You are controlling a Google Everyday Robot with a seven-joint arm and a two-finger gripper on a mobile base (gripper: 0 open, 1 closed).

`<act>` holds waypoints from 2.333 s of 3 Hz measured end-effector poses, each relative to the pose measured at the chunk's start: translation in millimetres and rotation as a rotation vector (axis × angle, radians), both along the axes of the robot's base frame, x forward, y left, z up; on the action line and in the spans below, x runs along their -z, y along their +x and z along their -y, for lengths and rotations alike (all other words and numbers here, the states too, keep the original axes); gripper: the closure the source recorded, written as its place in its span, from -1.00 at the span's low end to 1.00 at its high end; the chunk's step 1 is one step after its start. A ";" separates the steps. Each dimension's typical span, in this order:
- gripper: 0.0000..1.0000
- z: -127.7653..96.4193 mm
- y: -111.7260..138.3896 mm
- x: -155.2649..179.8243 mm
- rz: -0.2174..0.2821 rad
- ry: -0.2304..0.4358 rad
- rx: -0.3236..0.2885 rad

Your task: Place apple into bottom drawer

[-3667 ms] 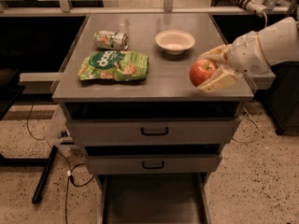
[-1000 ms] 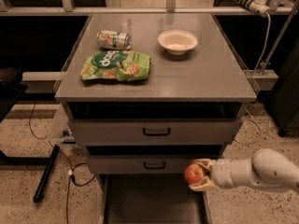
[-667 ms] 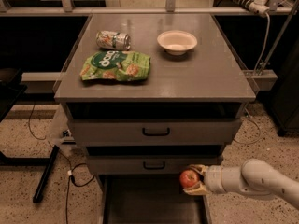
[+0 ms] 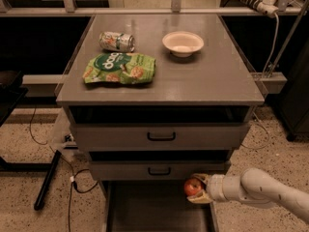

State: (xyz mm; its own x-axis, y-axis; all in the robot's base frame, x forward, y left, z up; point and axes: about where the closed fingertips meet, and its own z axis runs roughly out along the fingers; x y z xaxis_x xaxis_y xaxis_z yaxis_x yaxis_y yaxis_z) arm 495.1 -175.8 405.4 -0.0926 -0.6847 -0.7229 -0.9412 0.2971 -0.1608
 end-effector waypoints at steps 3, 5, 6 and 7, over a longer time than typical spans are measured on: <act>1.00 -15.4 27.9 99.9 0.041 0.100 0.056; 1.00 -35.0 18.0 212.1 0.075 0.038 -0.015; 1.00 -42.9 23.2 246.1 0.093 -0.027 -0.041; 1.00 -51.1 30.8 270.7 0.103 -0.072 -0.040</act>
Offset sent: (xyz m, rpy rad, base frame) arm 0.0277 0.0186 -0.1274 0.1561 0.0176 -0.0821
